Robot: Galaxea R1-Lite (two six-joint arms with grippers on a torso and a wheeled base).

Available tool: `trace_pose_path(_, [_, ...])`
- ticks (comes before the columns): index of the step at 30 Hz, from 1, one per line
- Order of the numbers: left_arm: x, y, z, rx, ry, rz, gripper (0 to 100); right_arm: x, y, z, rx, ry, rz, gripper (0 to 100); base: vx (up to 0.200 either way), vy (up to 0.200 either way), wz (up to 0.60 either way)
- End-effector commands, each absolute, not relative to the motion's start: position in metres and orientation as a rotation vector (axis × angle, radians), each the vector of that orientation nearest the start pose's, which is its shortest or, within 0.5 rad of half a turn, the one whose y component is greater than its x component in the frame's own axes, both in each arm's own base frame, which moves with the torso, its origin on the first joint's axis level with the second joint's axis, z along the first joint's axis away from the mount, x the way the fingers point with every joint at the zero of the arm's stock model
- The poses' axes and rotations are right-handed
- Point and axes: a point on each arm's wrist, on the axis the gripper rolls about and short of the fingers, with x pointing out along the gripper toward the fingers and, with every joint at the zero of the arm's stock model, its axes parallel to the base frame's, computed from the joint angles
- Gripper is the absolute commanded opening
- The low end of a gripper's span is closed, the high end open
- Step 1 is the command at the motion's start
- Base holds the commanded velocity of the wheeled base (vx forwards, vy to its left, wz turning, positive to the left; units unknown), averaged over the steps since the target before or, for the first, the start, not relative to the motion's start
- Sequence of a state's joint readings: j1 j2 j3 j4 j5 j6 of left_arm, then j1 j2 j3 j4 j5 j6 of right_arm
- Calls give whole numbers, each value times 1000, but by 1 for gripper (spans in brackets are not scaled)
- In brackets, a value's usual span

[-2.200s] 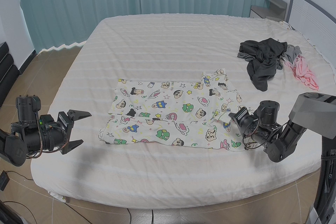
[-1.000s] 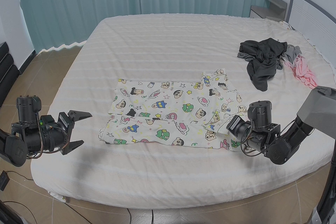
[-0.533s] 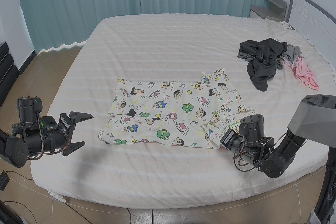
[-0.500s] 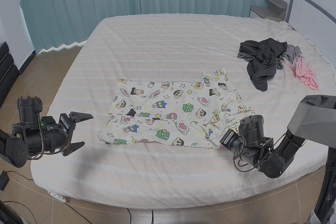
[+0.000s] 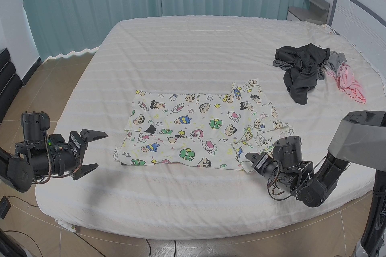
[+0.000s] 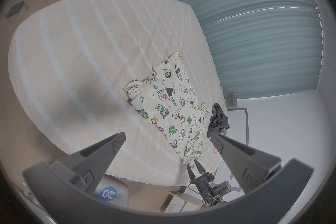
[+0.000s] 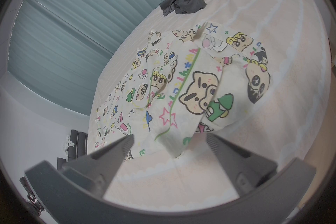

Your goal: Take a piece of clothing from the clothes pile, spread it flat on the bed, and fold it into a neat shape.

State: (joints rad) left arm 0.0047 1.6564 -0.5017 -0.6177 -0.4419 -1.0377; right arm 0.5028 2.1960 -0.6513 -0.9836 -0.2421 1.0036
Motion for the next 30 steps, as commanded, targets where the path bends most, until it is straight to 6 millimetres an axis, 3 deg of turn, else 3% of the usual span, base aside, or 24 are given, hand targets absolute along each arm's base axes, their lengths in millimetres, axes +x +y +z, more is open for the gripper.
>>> trace_pose_path(1, [252, -8, 117, -1117, 710, -113, 100, 293, 154, 18, 780, 596, -41, 100, 0, 0, 0])
trace_pose_path(5, [252, -8, 117, -1117, 710, -113, 100, 284, 140, 19, 792, 575, -54, 100, 0, 0, 0])
trace_pose_path(13, [252, -8, 118, -1116, 709, -114, 100, 288, 100, 18, 825, 523, -61, 100, 0, 0, 0])
trace_pose_path(19, [252, -8, 117, -1117, 710, -113, 100, 287, 97, 9, 878, 489, 80, 100, 0, 0, 0])
trace_pose_path(24, [252, -8, 117, -1117, 713, -111, 100, 289, 97, -12, 876, 502, 70, 100, 0, 0, 0])
trace_pose_path(30, [253, -8, 114, -1118, 720, -107, 100, 295, 92, -11, 928, 473, 55, 100, 0, 0, 0])
